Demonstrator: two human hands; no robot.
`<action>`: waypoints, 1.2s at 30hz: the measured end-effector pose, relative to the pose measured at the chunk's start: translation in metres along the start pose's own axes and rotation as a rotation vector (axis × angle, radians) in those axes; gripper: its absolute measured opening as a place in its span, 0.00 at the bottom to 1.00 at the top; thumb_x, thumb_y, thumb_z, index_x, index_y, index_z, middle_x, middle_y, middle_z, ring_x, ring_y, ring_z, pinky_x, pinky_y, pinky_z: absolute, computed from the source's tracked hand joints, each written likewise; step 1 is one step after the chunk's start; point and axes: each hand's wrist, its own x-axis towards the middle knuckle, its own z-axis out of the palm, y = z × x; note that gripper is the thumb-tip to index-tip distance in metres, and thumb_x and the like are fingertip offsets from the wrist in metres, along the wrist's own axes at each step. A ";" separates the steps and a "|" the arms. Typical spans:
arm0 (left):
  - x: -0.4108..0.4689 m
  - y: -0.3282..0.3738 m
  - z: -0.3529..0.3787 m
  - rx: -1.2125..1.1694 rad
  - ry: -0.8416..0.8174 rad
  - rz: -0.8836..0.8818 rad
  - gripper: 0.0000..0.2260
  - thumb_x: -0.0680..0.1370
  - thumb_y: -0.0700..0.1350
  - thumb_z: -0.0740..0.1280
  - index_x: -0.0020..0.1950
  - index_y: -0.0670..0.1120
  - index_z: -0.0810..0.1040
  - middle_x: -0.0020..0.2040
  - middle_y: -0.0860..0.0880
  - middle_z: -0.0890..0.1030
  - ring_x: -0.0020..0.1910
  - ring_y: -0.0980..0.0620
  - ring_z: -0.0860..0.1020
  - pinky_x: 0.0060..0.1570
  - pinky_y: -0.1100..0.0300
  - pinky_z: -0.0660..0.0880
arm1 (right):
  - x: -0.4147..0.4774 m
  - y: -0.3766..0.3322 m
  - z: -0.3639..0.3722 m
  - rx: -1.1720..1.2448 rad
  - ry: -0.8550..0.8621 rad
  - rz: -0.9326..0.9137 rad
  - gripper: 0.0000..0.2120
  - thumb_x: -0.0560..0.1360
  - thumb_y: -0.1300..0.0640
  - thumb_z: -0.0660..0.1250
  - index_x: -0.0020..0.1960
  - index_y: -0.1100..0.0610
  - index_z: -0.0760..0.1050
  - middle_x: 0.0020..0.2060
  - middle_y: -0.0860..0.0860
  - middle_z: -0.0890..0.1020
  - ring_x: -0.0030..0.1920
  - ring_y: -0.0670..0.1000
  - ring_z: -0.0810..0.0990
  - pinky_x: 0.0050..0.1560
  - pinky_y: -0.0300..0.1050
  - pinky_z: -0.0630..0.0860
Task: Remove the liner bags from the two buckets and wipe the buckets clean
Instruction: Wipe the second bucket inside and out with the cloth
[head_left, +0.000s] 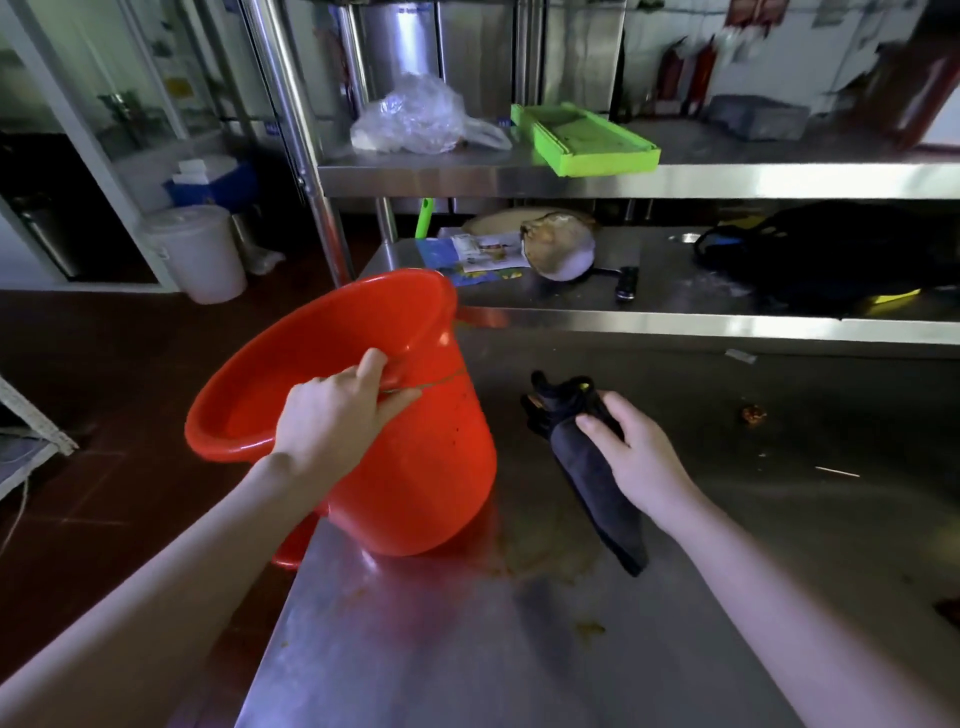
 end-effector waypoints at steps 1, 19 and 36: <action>0.002 -0.006 -0.006 -0.018 0.031 -0.066 0.22 0.76 0.64 0.61 0.52 0.44 0.72 0.33 0.48 0.79 0.30 0.40 0.80 0.28 0.56 0.71 | 0.001 -0.007 0.003 0.003 0.039 -0.033 0.23 0.80 0.50 0.63 0.72 0.57 0.68 0.61 0.47 0.76 0.63 0.40 0.70 0.55 0.24 0.62; -0.058 -0.047 0.012 -0.830 0.095 -0.796 0.19 0.82 0.58 0.56 0.39 0.48 0.74 0.34 0.49 0.80 0.32 0.55 0.77 0.34 0.54 0.73 | -0.001 -0.120 0.191 -0.652 -0.097 -0.567 0.27 0.79 0.35 0.45 0.76 0.42 0.58 0.78 0.44 0.57 0.78 0.50 0.53 0.76 0.59 0.49; -0.054 -0.042 0.012 -0.697 0.000 -0.744 0.15 0.82 0.55 0.48 0.50 0.52 0.73 0.28 0.48 0.78 0.27 0.52 0.76 0.34 0.49 0.76 | 0.026 -0.099 0.162 -0.698 0.029 -0.209 0.27 0.79 0.37 0.48 0.71 0.47 0.69 0.74 0.45 0.66 0.75 0.52 0.62 0.73 0.60 0.56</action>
